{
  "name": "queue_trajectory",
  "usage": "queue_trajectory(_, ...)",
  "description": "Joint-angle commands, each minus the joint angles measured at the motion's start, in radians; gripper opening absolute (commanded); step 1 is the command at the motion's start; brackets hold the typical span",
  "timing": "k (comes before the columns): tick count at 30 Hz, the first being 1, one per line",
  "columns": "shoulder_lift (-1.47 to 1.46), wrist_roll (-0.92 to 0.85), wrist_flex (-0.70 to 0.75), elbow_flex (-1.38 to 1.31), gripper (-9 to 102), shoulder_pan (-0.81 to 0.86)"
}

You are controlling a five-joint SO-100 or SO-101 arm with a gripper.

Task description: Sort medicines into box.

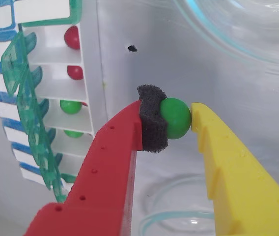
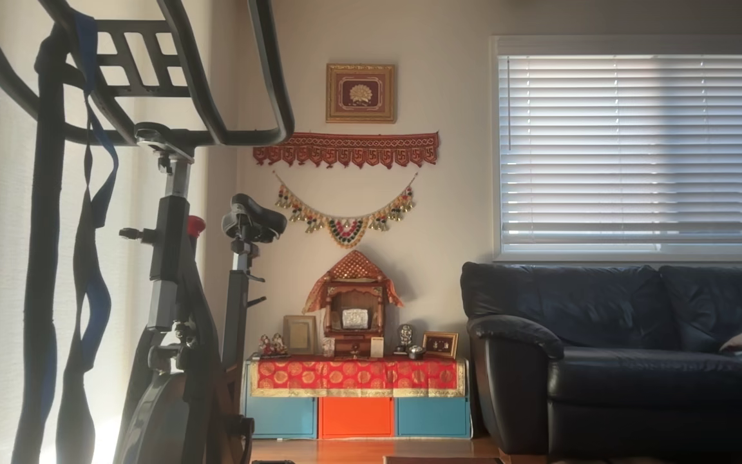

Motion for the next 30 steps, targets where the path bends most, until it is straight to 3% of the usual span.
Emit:
queue_trajectory(1,0.106,0.011,-0.018,-0.026,2,-0.032)
queue_trajectory(24,0.112,0.026,-0.153,0.049,2,-0.087)
queue_trajectory(30,-0.018,0.032,-0.163,-0.066,2,-0.106)
